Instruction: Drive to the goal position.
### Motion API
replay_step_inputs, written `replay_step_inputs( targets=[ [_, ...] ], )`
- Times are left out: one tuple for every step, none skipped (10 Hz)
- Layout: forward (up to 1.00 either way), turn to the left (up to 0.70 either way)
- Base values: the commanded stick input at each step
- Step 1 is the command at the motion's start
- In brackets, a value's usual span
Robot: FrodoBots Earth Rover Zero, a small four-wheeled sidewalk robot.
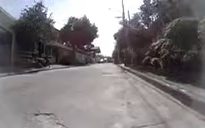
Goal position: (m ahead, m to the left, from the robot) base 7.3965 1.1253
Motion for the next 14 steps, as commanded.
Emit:
replay_step_inputs(
  targets=[
    [1.00,0.00],
    [1.00,0.00],
    [1.00,0.00],
    [1.00,0.00],
    [1.00,0.00],
    [1.00,0.00],
    [1.00,0.00],
    [1.00,0.00],
    [1.00,0.00],
    [1.00,0.00],
    [1.00,0.00],
    [1.00,0.00],
    [1.00,0.00],
    [1.00,0.00]
  ],
)
